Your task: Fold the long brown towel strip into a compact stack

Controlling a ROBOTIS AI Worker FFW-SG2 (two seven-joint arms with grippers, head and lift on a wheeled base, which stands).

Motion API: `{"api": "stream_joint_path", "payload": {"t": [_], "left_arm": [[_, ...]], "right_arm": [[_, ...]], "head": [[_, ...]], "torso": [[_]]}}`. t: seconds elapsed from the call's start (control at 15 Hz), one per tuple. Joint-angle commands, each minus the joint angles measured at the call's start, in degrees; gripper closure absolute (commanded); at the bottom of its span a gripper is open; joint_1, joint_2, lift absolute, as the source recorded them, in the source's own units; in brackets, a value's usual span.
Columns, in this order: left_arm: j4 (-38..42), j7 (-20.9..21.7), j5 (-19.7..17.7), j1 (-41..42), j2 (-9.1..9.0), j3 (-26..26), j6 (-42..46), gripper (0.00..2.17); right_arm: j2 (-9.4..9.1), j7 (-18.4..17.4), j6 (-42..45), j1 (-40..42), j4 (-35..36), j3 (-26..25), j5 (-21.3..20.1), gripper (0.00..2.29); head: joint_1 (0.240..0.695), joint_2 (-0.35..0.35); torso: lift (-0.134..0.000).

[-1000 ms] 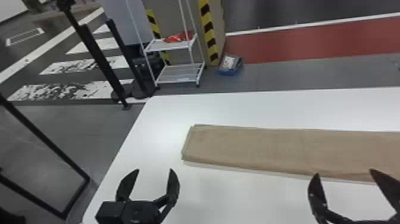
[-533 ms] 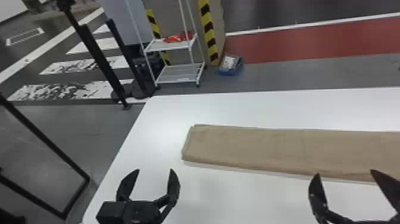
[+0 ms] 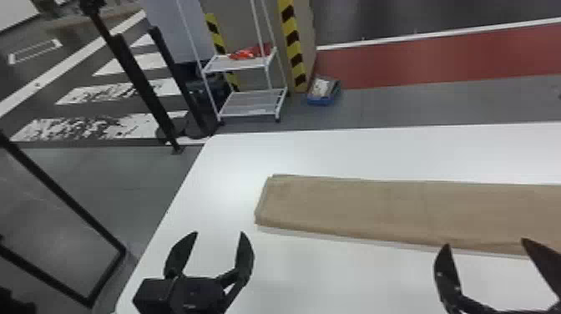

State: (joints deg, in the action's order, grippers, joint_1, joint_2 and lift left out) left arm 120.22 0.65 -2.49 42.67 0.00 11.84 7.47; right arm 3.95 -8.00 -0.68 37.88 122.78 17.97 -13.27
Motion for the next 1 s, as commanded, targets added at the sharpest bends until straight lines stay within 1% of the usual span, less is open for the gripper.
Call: {"api": "stream_joint_path", "payload": {"t": [0.0, 0.07, 0.13, 0.27, 0.4, 0.6, 0.67, 0.8, 0.93], "left_arm": [[1.60, 2.69, -0.32, -1.27, -0.15, 0.29, -2.86, 0.11], [2.13, 3.39, -0.41, -2.15, -0.15, 0.46, -5.67, 0.14], [3.27, 4.53, -0.50, -3.64, -0.15, 0.64, -10.07, 0.14], [4.50, 5.85, -1.29, -6.81, -0.15, 0.73, -18.33, 0.14], [4.59, 5.85, -1.11, -10.59, -0.15, 0.73, -24.66, 0.14], [3.97, 6.38, -1.47, -14.19, -0.15, 2.40, -28.52, 0.14], [3.44, 7.61, -1.55, -16.04, -0.15, 2.92, -31.16, 0.14], [-0.16, 9.98, -1.73, -21.75, -0.15, 3.54, -38.01, 0.14], [-4.29, 12.36, -3.49, -27.02, -0.15, 4.68, -43.82, 0.14]], "right_arm": [[0.53, 0.00, -0.34, 0.00, 0.18, -0.56, 0.00, 0.08], [0.79, 0.00, -0.51, 0.00, 0.35, -0.92, 0.17, 0.08], [1.23, 0.00, -0.69, -0.09, 0.53, -1.53, 1.23, 0.08], [2.29, 0.00, -1.04, -0.44, 0.53, -2.06, 2.46, 0.08], [3.52, -0.09, -1.57, -0.62, 0.44, -2.23, 3.16, 0.08], [5.71, -0.09, -2.97, -2.20, -0.17, -2.23, 5.01, 0.08], [6.15, -0.09, -3.33, -2.37, -0.17, -2.32, 5.71, 0.08], [6.51, 0.00, -3.85, -2.37, 0.00, -2.67, 5.71, 0.08], [6.77, 0.00, -4.73, -2.37, 0.18, -3.11, 5.71, 0.08]], "head": [[0.695, 0.350], [0.695, 0.350], [0.695, 0.341], [0.695, 0.312], [0.695, 0.294], [0.695, 0.280], [0.695, 0.281], [0.695, 0.280], [0.695, 0.267]], "torso": [[-0.121], [-0.121], [-0.121], [-0.121], [-0.121], [-0.121], [-0.121], [-0.121], [-0.121]]}}
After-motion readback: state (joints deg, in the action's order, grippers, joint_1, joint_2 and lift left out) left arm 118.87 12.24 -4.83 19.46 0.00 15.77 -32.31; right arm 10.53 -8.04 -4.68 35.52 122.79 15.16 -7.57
